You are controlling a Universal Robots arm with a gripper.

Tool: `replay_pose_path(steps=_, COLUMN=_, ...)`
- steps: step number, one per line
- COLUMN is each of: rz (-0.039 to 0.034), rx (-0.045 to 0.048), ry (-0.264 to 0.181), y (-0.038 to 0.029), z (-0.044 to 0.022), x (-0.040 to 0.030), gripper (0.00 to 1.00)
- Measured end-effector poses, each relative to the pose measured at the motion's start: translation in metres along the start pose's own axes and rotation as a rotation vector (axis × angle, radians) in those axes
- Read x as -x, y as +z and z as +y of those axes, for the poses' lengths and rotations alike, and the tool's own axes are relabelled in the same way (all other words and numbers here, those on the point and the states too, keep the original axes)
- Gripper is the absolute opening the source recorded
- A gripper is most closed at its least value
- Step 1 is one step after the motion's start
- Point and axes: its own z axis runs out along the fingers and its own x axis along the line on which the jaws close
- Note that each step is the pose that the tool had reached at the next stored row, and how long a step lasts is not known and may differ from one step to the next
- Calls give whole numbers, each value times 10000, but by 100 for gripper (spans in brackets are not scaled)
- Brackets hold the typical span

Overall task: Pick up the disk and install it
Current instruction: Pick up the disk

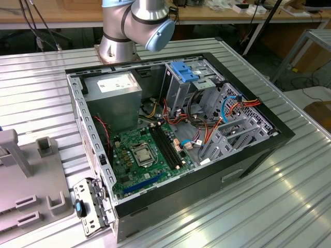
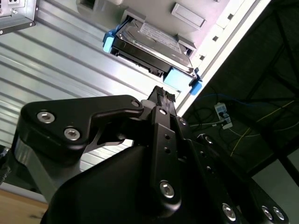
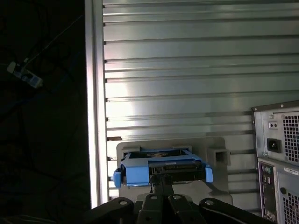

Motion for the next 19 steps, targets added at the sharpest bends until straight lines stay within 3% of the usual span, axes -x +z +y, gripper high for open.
replay_pose_path(steps=13, rz=9, rx=4, ry=-185, y=-1, z=0, x=0, gripper=11)
replay_pose_path(steps=19, rz=25, rx=15, ry=-586, y=0, z=0, x=-1, gripper=11)
